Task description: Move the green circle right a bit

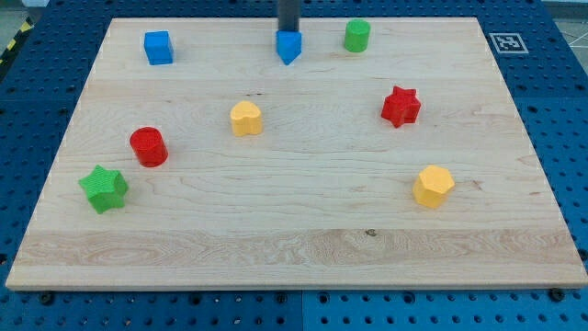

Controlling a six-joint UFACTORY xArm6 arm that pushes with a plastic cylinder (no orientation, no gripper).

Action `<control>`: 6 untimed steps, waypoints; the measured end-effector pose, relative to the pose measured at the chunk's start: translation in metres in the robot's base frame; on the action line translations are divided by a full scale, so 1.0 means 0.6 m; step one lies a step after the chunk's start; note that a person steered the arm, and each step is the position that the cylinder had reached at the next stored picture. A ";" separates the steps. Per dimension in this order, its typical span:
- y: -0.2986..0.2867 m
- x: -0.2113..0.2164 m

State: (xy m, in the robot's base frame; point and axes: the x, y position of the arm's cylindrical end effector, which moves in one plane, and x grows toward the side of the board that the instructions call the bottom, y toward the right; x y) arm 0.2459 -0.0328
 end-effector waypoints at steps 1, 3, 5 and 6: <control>-0.058 0.004; 0.092 -0.065; 0.207 0.037; 0.165 0.055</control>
